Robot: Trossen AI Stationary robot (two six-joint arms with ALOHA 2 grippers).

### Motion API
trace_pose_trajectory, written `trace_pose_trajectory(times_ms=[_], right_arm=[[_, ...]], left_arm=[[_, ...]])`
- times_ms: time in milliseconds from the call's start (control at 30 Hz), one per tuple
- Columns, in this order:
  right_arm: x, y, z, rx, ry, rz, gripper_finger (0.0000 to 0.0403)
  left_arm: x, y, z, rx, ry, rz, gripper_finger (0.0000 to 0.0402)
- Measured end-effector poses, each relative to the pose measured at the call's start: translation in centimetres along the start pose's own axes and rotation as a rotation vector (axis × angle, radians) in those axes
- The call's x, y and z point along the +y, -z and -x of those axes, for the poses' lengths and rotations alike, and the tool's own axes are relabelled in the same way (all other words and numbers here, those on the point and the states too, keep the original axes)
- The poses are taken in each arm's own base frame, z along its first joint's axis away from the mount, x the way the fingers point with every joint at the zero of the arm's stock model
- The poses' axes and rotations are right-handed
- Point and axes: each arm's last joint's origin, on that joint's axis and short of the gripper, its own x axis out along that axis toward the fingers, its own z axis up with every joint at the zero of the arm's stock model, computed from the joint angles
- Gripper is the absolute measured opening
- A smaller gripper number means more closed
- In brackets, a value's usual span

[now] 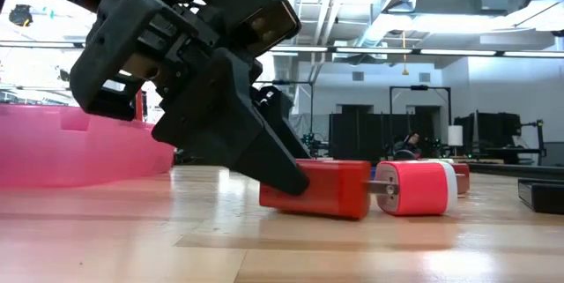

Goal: Pick & Place Office items
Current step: Put the left red charger adapter into the red bin

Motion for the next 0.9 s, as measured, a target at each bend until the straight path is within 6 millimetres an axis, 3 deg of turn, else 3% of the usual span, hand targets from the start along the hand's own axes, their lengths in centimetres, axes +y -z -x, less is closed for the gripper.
trace_pose_trajectory(times_ms=[200,400,667,900], right_arm=[[0.0,0.0,0.0,0.001,0.000,0.001,0.0240],[0.0,0.1,0.0,0.006,0.003,0.003,0.0240],[-0.1,0.2,0.0,0.015,0.007,0.019,0.0240],[-0.1,0.3,0.0,0.029,0.012,0.025,0.0240]], left_arm=[[0.4,-0.4,0.5,-0.005,-0.121,-0.003,0.0208],[1.4,-1.6,3.5,0.080,-0.322,-0.030,0.0209],[2.7,-3.9,11.2,0.189,-0.527,0.012,0.0212],[3.0,-2.2,18.2,0.424,-0.649,0.189,0.0211]])
